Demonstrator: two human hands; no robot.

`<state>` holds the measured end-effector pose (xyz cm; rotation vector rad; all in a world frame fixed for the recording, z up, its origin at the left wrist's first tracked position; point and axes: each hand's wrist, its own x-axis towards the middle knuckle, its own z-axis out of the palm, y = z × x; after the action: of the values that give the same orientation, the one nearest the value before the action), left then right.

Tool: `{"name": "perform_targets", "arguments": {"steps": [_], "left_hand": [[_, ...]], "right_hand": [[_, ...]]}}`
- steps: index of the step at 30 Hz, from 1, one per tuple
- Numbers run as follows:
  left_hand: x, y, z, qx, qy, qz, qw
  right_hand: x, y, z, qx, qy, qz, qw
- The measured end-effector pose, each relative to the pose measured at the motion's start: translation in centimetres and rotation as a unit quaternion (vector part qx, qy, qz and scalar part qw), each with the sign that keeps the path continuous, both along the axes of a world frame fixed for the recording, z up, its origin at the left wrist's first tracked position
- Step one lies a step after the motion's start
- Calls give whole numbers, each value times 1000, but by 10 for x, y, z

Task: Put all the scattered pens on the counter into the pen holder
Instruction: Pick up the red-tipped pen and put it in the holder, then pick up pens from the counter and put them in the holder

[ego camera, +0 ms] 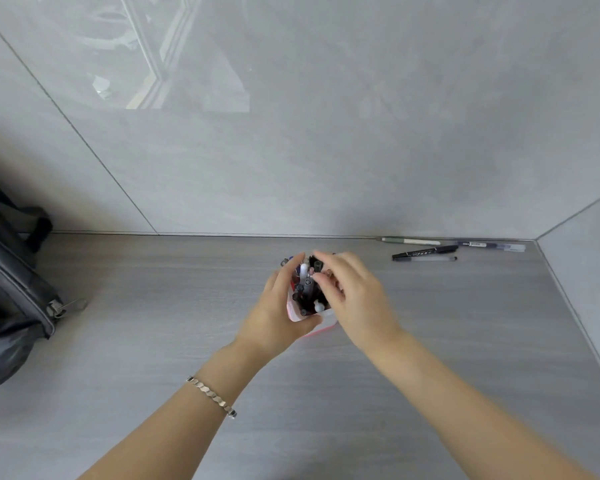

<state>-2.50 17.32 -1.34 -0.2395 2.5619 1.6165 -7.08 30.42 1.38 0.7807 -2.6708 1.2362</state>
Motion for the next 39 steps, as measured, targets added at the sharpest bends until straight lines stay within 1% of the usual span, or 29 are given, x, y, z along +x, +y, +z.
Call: {"name": "perform_targets", "arguments": {"steps": [2,3,5,6,8,11,12,15,16,18,23,25,29,31,33,35,36,39], "left_hand": [[0,0,-1,-1,-2,-7,1000],[-1,1,-2,-6,2,-13,1000],[-3,3,-4,-9,22,-21,999],[-4,5,-5,-8,33,-21,999],[-7,6,-7,4,31,-10,999],[-8,5,-9,28,25,-5,999],[-9,5,-6,35,29,-2,999],[-11,13,2,73,35,12,997],[-13,17,5,79,30,9,996],[-19,25,7,69,30,-2,997],[-42,68,14,88,11,-4,996],[-48,90,13,106,11,16,994],[-55,123,8,98,16,58,993],[-56,135,6,86,10,73,994],[-56,145,6,75,3,80,994],[-54,152,8,74,-6,82,994],[-52,154,9,77,-6,84,993],[-48,155,13,39,-12,77,996]], "right_hand": [[-1,2,-7,-31,23,-76,996],[0,3,-11,-27,47,-91,994],[8,7,-22,18,108,-82,991],[13,9,-28,44,123,-74,989],[25,17,-36,87,95,-51,990],[43,39,-39,90,34,0,995],[47,49,-38,79,17,-3,997],[43,87,-34,31,-40,-64,997],[37,102,-34,33,-60,-79,995],[17,136,-35,69,-101,-89,988],[-66,211,-42,198,-151,-122,961],[-103,223,-43,240,-154,-101,953],[-153,217,-52,319,-97,11,943],[-166,210,-58,363,-86,62,926],[-171,207,-66,417,-66,96,901],[-171,206,-75,446,-52,108,887],[-169,207,-78,450,-58,105,885],[-156,210,-83,447,-110,79,884]]}}
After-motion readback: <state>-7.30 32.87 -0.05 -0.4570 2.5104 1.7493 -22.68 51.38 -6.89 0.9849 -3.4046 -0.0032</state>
